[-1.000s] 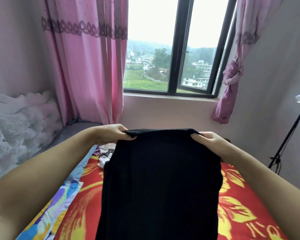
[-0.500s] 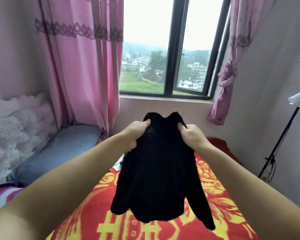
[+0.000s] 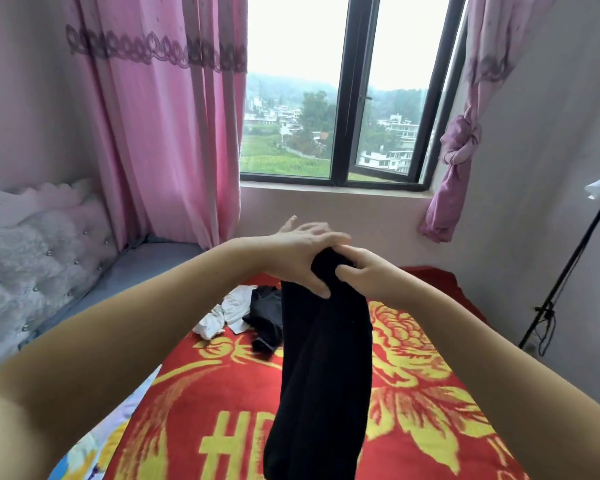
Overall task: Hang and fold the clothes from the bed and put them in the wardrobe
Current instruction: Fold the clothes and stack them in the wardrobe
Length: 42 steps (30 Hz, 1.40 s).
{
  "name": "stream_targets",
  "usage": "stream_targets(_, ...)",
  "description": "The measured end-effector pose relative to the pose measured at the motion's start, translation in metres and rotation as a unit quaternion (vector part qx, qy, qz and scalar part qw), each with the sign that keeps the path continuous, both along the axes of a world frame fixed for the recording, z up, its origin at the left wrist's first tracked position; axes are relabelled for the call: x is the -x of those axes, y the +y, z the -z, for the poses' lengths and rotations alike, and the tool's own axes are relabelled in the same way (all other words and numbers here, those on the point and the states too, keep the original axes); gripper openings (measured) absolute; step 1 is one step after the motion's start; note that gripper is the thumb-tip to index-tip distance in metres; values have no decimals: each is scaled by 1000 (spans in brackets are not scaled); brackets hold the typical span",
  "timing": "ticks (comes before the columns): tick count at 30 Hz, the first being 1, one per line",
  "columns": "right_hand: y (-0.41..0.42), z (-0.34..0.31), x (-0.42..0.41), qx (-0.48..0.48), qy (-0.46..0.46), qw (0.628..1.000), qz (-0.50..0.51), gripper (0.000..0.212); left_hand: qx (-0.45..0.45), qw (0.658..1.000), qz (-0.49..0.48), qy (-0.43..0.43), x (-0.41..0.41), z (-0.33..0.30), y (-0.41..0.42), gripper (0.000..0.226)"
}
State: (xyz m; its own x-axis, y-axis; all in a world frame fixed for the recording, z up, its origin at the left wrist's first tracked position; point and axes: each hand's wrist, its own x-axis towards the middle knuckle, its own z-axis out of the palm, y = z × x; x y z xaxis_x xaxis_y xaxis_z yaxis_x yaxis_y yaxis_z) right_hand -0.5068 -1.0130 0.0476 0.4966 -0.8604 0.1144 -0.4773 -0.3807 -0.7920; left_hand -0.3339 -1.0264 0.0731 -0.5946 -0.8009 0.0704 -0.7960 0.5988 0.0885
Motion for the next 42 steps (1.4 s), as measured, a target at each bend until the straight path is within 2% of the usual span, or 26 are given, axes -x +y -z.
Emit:
stream_targets(3, 6, -5, 5, 6, 15, 1000, -5, 32, -110, 991, -6, 77, 1, 5, -6, 27)
stream_targets(4, 7, -2, 9, 4, 19, 1000, 3, 33, -125, 989, -7, 82, 3, 4, -8, 18)
stream_targets(7, 13, 16, 21, -39, 8, 999, 12, 49, -120, 991, -7, 57, 9, -4, -15, 12)
stream_targets(10, 15, 58, 29, -130, 11, 991, -39, 78, -141, 988, 2, 55, 13, -11, -21, 11)
stream_targets(11, 14, 75, 32, -157, 19, 986, -47, 80, -153, 986, 11, 59, 15, -12, -23, 11)
stream_targets(14, 5, 123, 47, -211, 56, 975, -31, 48, -166, 984, 20, 55, 16, -13, -30, 15)
stream_targets(16, -5, 140, 57, -219, 28, 975, 13, 38, -165, 985, 8, 57, 10, -11, -38, 15)
stream_targets(18, -19, 141, 63, -189, -22, 979, 69, 30, -140, 988, -14, 57, -1, -6, -50, 16)
stream_targets(20, -40, 131, 70, -106, -23, 983, 151, 23, -83, 995, -34, 48, -13, -1, -65, 14)
stream_targets(22, -62, 111, 79, -5, 65, 977, 201, 23, -21, 998, -40, 45, -20, 4, -77, 7)
stream_targets(24, -77, 88, 88, 74, 177, 959, 206, 34, 38, 997, -37, 51, -24, 9, -90, 5)
stream_targets(27, -77, 68, 92, 120, 295, 933, 170, 52, 129, 989, -9, 67, -38, 30, -101, 14)
stream_targets(30, -59, 97, 77, 155, 402, 897, 102, 63, 201, 977, 44, 62, -66, 89, -91, 22)
stream_targets(33, -24, 198, 45, 165, 445, 880, 38, 74, 190, 979, 80, -6, -102, 191, -58, 20)
stream_targets(35, 11, 287, 19, 99, 441, 892, 0, 83, 134, 985, 80, -70, -130, 282, -22, 19)
stream_targets(37, 51, 370, -5, 1, 465, 879, -111, 88, 46, 987, 43, -145, -157, 372, 24, 23)
stream_targets(40, 111, 457, -24, -209, 463, 825, -247, 75, -154, 953, -22, -258, -186, 478, 100, 40)
stream_targets(42, 134, 487, -24, -295, 436, 810, -260, 65, -233, 935, -42, -263, -186, 527, 140, 60)
